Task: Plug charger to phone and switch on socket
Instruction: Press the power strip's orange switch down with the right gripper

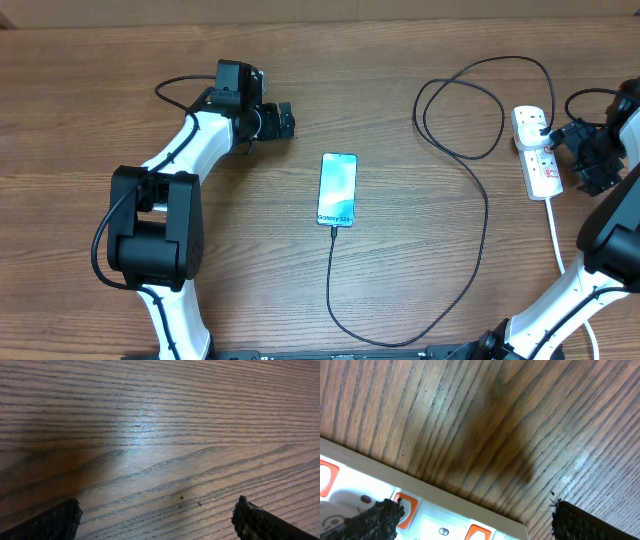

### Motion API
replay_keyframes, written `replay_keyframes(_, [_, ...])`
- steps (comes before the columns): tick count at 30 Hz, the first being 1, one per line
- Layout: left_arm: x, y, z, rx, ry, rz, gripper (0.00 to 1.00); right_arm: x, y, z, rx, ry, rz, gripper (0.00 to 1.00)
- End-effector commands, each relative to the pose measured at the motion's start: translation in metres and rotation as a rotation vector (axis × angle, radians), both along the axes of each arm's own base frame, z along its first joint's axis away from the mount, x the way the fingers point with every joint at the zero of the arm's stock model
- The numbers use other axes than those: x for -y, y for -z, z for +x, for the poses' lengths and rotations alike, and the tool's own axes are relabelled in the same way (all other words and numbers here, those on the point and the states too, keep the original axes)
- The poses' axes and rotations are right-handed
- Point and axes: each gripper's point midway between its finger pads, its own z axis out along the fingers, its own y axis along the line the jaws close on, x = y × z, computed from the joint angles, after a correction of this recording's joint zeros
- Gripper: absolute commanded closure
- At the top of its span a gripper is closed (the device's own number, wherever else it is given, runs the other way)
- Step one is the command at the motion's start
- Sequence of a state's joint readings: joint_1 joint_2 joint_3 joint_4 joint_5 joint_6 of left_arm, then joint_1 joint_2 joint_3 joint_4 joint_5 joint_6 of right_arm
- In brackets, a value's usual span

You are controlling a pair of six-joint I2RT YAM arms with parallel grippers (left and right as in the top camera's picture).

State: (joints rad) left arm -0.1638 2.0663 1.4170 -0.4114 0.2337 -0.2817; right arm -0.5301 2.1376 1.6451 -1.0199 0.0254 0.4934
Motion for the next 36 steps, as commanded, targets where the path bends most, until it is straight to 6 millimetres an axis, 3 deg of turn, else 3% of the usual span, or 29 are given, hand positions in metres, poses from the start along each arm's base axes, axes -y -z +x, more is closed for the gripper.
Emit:
replay_keyframes(1, [0.002,-0.01,0.003,0.026,0.004,0.009,0.0,-0.005,0.013,-0.004,-0.022,-0.005,0.025,0.0])
replay_keyframes(14, [0.002,-0.01,0.003,0.026,0.004,0.009,0.0,-0.018,0.032,-0.006,-0.005,-0.017,0.064,0.0])
replay_keyframes(36, [0.002,-0.01,0.003,0.026,0.004,0.009,0.0,-0.055,0.033,-0.014,-0.082,-0.128,0.13,0.0])
